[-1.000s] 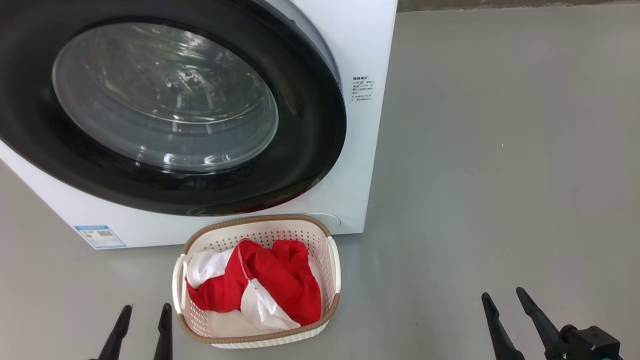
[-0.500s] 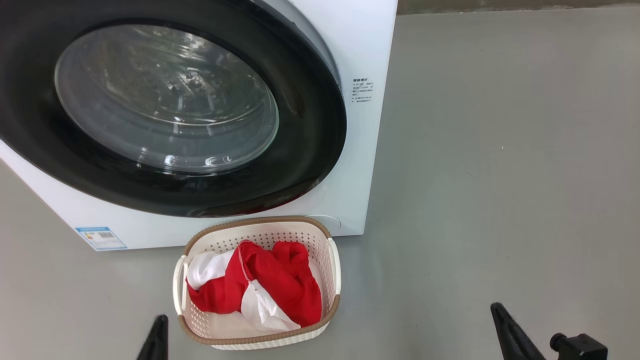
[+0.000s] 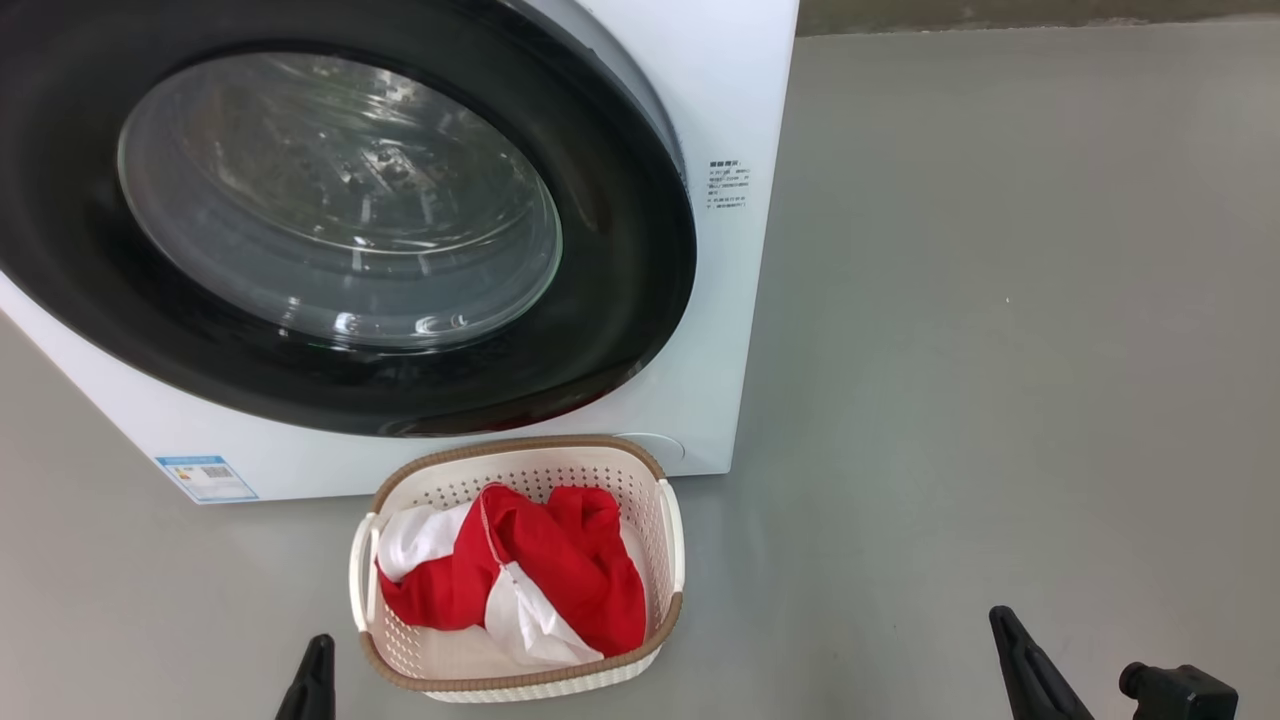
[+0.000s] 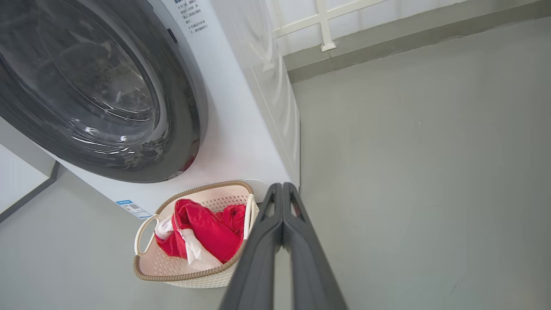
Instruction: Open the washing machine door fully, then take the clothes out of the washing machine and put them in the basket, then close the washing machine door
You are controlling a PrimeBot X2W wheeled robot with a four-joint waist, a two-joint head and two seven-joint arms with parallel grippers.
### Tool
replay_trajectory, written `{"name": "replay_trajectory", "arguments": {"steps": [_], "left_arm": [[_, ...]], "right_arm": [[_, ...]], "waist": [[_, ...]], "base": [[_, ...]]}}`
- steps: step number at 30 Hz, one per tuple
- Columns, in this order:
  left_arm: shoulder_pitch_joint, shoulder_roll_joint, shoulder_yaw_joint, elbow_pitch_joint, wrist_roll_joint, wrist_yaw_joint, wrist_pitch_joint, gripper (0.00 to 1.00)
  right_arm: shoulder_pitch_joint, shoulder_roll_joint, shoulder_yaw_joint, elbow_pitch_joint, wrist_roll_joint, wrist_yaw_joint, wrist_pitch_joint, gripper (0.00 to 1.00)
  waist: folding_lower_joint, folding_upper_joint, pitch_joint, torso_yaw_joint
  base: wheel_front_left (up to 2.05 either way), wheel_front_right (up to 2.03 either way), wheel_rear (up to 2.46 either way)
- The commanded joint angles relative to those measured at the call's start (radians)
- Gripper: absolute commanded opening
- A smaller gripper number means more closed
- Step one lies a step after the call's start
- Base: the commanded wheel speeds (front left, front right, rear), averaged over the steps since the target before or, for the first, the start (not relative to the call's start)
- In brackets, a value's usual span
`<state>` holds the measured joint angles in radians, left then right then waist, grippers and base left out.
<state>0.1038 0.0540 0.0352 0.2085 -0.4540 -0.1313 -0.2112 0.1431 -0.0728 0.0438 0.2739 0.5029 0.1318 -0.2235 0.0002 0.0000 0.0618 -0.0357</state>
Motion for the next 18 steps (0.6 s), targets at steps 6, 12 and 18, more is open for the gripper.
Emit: {"name": "replay_trajectory", "arguments": {"steps": [6, 12, 18], "left_arm": [[-0.032, 0.015, 0.01, -0.014, -0.076, 0.0, 0.019, 0.0], [-0.043, 0.015, 0.012, -0.011, -0.14, 0.0, 0.035, 0.0], [-0.053, 0.015, 0.014, -0.009, -0.203, 0.0, 0.051, 0.0]], "right_arm": [[-0.038, -0.014, -0.008, -0.022, 0.077, 0.0, 0.017, 0.0], [-0.05, -0.014, -0.013, -0.023, 0.14, 0.0, 0.032, 0.0], [-0.062, -0.015, -0.018, -0.023, 0.202, 0.0, 0.048, 0.0]], "waist": [[-0.0002, 0.0, -0.003, 0.002], [-0.0002, 0.0, -0.006, 0.004], [-0.0002, 0.0, -0.01, 0.006]], "base": [[0.0, 0.0, 0.0], [0.0, 0.0, 0.0], [0.0, 0.0, 0.0]]}}
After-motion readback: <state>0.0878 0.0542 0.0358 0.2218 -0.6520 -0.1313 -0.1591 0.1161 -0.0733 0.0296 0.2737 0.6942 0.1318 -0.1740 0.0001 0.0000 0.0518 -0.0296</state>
